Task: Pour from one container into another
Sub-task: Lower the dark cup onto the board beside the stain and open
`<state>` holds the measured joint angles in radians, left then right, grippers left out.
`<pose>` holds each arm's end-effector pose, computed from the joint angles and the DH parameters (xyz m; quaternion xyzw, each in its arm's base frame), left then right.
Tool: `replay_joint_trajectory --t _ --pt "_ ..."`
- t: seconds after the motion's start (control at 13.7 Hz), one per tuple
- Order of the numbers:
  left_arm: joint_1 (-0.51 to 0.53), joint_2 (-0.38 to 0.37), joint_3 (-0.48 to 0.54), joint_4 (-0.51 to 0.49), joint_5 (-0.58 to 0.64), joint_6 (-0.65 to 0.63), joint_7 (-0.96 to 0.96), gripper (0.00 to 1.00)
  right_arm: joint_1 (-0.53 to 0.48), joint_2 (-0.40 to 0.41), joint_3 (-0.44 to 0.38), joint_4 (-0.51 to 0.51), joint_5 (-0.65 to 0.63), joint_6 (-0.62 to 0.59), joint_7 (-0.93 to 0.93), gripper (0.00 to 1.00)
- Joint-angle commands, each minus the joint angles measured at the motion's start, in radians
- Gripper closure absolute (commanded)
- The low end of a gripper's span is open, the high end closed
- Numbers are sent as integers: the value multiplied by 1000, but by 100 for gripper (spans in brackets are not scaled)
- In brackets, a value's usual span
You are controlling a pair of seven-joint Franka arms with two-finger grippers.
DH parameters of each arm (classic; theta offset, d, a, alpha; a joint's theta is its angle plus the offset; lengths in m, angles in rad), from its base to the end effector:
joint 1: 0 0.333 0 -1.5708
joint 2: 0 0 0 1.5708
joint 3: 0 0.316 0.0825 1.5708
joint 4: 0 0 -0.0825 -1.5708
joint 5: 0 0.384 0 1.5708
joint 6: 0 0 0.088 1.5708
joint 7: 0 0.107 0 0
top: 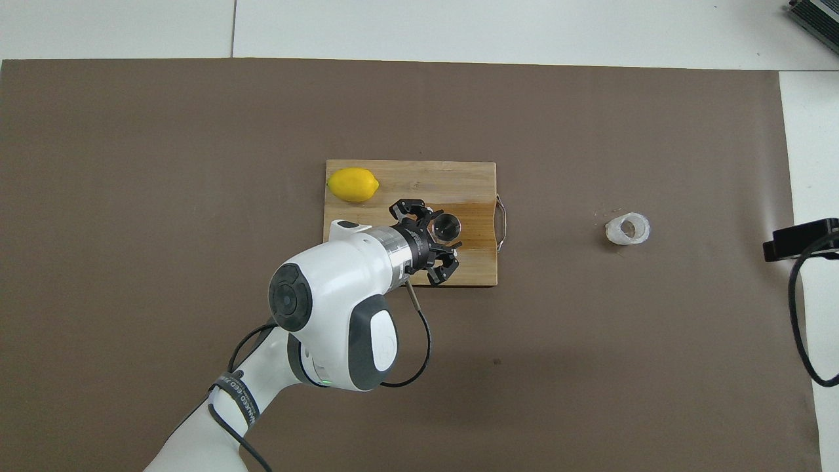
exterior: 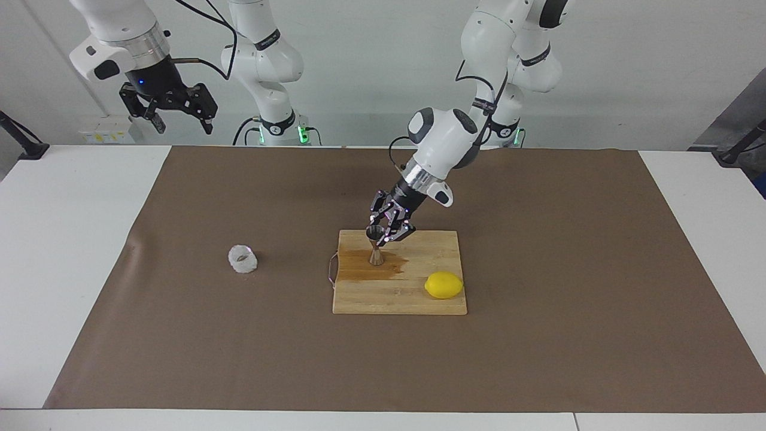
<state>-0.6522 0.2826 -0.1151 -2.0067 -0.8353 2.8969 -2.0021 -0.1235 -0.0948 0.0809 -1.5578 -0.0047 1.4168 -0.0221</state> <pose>0.4875 -0.4033 0.3701 0.5036 0.7895 -0.1714 0.3061 0.5078 -0.0198 0.6676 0.9997 -0.0108 -0.0234 0.0054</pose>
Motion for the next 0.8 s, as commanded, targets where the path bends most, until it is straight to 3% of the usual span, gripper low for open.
replay_joint_trajectory --t 0.0,0.07,0.29,0.73 --pt "-20 7 14 8 19 19 -23 14 -8 -6 2 2 25 -13 14 0" --pt "-20 7 14 9 19 18 -23 0 -8 -6 2 2 23 -13 14 0" --pt "-12 -8 14 9 19 4 -24 0 -10 -6 2 2 25 -13 14 0" --pt "42 -108 29 20 21 -96 -26 0 -10 -8 2 1 25 -18 16 0"
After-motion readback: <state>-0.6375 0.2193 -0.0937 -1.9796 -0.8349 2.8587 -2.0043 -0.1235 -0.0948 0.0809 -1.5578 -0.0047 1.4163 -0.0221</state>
